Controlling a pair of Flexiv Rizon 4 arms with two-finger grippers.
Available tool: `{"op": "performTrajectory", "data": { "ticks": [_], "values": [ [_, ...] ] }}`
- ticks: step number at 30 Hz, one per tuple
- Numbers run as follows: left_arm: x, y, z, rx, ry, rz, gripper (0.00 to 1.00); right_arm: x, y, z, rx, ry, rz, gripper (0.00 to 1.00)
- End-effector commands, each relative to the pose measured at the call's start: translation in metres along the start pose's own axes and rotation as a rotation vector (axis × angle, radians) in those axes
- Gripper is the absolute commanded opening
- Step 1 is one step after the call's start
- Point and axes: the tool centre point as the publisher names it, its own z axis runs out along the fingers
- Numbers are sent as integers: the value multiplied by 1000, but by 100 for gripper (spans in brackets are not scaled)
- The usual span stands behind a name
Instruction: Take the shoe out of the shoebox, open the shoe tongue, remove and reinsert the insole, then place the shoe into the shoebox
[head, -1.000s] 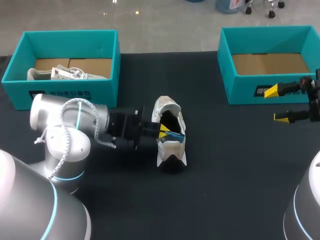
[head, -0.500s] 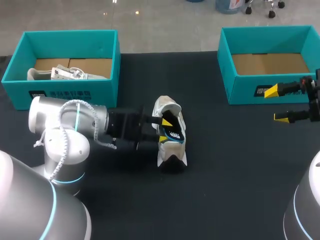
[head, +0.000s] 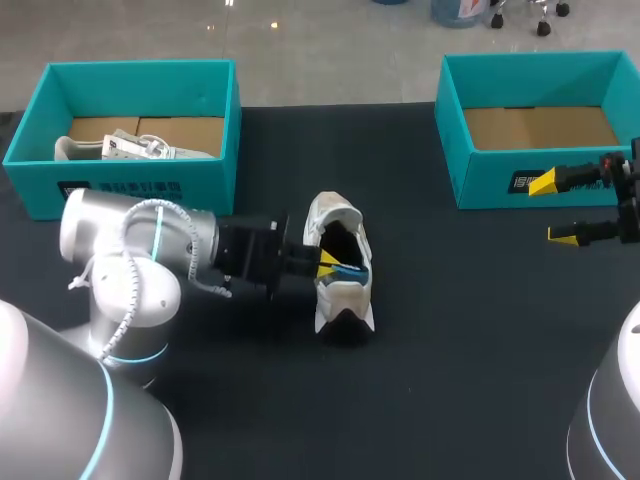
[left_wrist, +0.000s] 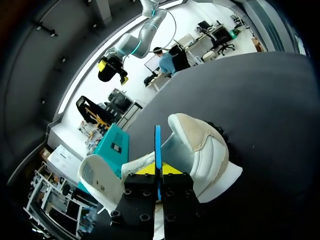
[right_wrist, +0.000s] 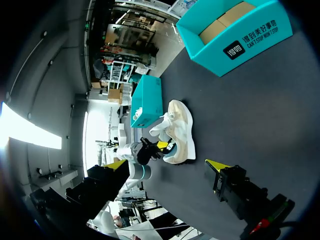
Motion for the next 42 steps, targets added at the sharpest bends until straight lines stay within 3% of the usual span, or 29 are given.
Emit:
{"op": "performTrajectory", "data": {
  "ticks": [1,6,7,10,16,19,22,42],
  "values": [
    [-2,8,6,-14,9,-5,0,0,-1,0,-1,-4,2,100],
    [0,0,0,1,-1,-14,2,0,-1,0,-1,-4,2,100],
    [1,-2,-1,4,-3,-12,21,0,-1,0,-1,-4,2,100],
    [-1,-10,-6,18,-14,-2,29,0,-1,0,-1,-4,2,100],
    [-5,-21,-15,24,-29,14,26,0,-1,0,-1,-4,2,100],
    [-6,-23,-17,23,-30,19,18,0,-1,0,-1,-4,2,100],
    [-4,-23,-16,25,-22,17,0,0,-1,0,-1,-4,2,100],
    [5,-15,3,9,17,-70,0,0,-1,0,-1,-4,2,100]
  ]
}}
